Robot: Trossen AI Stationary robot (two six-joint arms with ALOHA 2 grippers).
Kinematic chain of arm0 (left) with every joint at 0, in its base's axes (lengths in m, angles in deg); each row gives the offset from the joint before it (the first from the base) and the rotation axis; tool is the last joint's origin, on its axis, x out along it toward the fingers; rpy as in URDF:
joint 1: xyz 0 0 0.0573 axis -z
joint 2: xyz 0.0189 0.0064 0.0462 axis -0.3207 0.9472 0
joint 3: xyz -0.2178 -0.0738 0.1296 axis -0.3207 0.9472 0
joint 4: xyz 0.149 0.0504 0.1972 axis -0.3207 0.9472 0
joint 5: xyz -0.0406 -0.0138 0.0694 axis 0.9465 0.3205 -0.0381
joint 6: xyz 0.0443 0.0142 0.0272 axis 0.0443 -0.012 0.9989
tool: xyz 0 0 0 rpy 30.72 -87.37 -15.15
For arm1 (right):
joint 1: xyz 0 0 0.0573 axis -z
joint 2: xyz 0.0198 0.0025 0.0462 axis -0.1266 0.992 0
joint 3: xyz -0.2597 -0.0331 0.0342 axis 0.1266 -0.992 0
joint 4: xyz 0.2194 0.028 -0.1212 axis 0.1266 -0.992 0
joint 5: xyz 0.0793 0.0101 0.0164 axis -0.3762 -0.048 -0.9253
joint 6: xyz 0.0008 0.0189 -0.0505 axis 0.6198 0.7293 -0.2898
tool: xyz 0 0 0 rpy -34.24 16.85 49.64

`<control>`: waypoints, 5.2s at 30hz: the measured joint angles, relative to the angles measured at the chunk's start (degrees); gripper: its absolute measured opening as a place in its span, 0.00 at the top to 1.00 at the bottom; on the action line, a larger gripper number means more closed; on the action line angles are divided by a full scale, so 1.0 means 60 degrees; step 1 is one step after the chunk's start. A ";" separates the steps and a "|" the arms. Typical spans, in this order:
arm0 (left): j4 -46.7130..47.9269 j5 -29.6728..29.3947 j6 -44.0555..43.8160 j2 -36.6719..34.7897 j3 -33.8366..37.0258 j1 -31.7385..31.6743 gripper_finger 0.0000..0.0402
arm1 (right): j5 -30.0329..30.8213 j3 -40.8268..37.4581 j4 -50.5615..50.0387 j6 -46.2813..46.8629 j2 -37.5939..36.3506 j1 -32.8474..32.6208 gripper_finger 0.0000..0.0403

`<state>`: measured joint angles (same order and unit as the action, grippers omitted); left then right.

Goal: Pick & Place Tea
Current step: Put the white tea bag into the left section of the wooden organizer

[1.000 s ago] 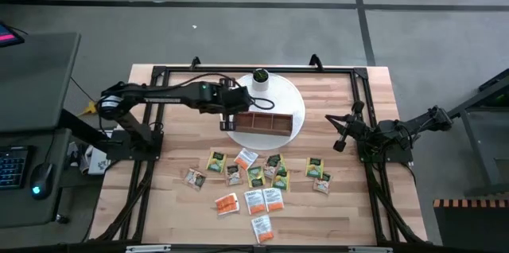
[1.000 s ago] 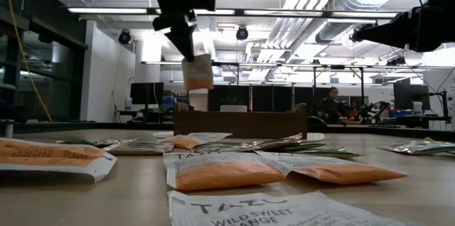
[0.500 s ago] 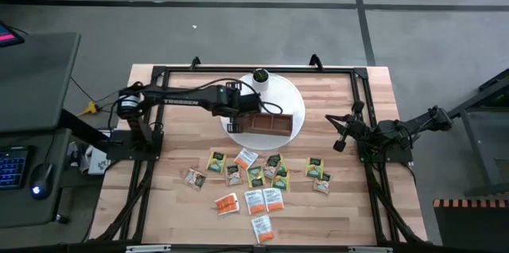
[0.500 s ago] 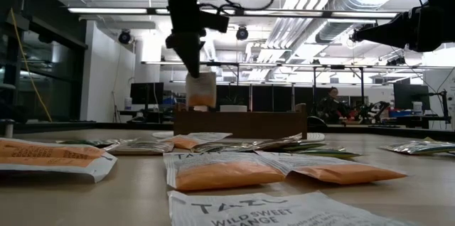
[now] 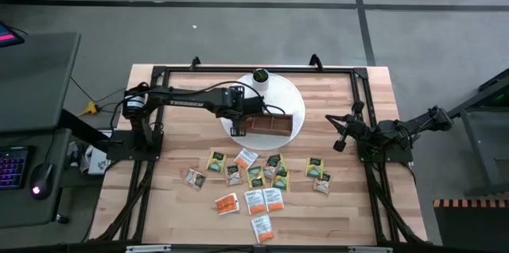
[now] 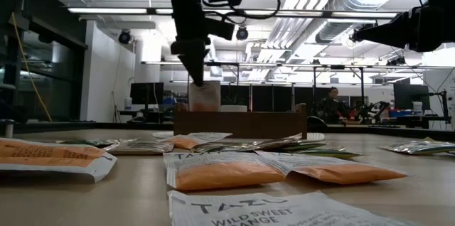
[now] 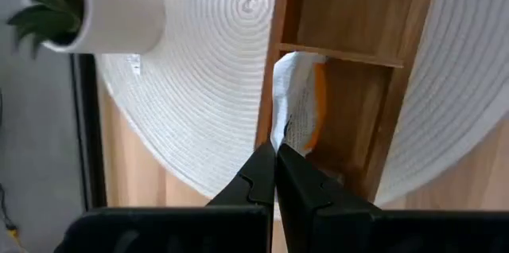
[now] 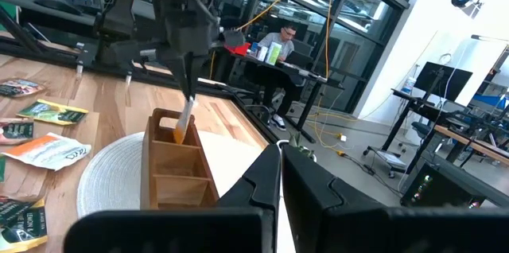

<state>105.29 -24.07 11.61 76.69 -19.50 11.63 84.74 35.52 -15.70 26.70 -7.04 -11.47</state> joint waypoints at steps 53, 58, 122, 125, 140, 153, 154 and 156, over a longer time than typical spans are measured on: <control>-0.4170 0.6243 -0.7149 -0.4743 0.5461 0.0058 0.50 | -0.0015 -0.0003 0.0002 0.0000 0.0051 0.0001 0.97; -0.6873 0.6785 -0.8784 -0.4800 0.7102 0.0058 0.50 | -0.0033 -0.0003 0.0000 0.0000 0.0106 -0.0001 0.97; -0.9910 0.5261 -1.0215 -0.1640 0.7129 0.0959 0.50 | -0.0004 -0.0001 0.0004 0.0000 0.0623 0.0003 0.97; -0.9965 0.5185 -1.0209 -0.1363 0.6976 0.1074 0.50 | -0.0004 -0.0003 0.0004 0.0000 0.0623 0.0000 0.97; -0.9792 0.5618 -1.0211 -0.1077 0.6657 0.1242 0.56 | -0.0004 -0.0003 0.0004 0.0000 0.0623 0.0000 0.97; -0.9608 0.5794 -0.9382 -0.1059 0.6672 0.1245 0.99 | -0.0004 -0.0001 0.0004 0.0000 0.0623 0.0001 0.97; -0.9630 0.5726 -0.9331 -0.1059 0.6672 0.1242 0.99 | -0.0004 0.0001 0.0004 0.0000 0.0623 0.0001 0.97; -0.9609 0.5631 -0.9138 -0.1124 0.6677 0.1242 1.00 | -0.0004 0.0000 0.0004 0.0000 0.0623 0.0003 0.97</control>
<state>47.63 9.72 -43.21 69.94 20.56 19.09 84.72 35.52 -15.68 26.70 -3.31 -11.45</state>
